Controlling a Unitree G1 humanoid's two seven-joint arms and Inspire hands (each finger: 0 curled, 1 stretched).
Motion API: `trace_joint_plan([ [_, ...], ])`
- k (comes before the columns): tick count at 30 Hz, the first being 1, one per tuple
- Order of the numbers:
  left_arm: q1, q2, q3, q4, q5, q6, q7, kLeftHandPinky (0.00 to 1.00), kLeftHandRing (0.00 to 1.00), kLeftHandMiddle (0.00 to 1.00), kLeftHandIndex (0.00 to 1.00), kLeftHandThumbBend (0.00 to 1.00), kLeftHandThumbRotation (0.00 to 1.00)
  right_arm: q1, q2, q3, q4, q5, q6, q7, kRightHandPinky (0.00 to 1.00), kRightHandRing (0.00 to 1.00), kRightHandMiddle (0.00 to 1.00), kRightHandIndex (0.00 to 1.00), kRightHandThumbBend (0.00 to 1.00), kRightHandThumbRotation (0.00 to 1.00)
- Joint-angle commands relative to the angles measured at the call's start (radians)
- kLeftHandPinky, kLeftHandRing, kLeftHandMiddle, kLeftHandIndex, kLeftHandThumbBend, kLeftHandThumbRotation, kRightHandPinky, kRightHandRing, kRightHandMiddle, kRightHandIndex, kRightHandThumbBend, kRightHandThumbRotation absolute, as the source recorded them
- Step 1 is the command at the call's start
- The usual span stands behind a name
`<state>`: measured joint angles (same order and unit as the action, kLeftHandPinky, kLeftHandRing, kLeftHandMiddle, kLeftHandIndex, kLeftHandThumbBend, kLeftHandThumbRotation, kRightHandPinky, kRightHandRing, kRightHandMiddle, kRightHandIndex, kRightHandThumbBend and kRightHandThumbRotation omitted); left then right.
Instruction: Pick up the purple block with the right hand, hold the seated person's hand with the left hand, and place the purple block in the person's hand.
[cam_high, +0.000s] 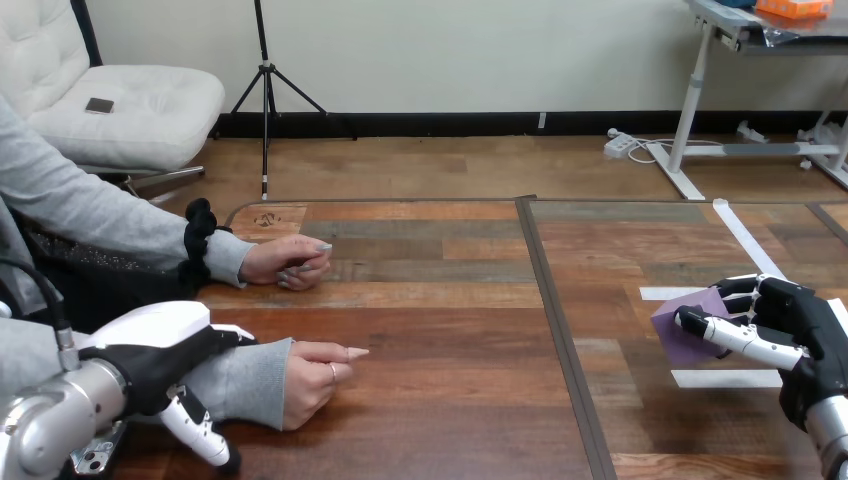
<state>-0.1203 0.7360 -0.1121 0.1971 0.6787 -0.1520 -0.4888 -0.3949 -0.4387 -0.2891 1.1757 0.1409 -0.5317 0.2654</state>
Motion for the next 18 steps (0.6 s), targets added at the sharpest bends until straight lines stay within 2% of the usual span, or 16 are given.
trace_joint_plan([
  [1,-0.063,0.029,-0.016,-0.036,0.029,-0.007,0.044,0.74,0.83,0.84,0.82,1.0,0.16,-0.08,-0.012,-0.01,-0.047,0.01,-0.003,-0.007,0.31,0.35,0.4,0.41,0.91,0.0],
  [9,-0.06,0.019,-0.018,-0.024,0.044,-0.023,0.111,0.63,0.72,0.76,0.74,1.0,0.04,-0.079,-0.011,-0.006,-0.051,0.005,-0.006,-0.014,0.32,0.36,0.41,0.41,0.89,0.0],
  [18,-0.062,0.003,-0.02,-0.002,0.016,-0.013,0.113,0.52,0.59,0.63,0.62,0.96,0.0,-0.08,-0.011,-0.006,-0.053,0.007,-0.001,-0.015,0.32,0.37,0.41,0.42,0.89,0.0],
])
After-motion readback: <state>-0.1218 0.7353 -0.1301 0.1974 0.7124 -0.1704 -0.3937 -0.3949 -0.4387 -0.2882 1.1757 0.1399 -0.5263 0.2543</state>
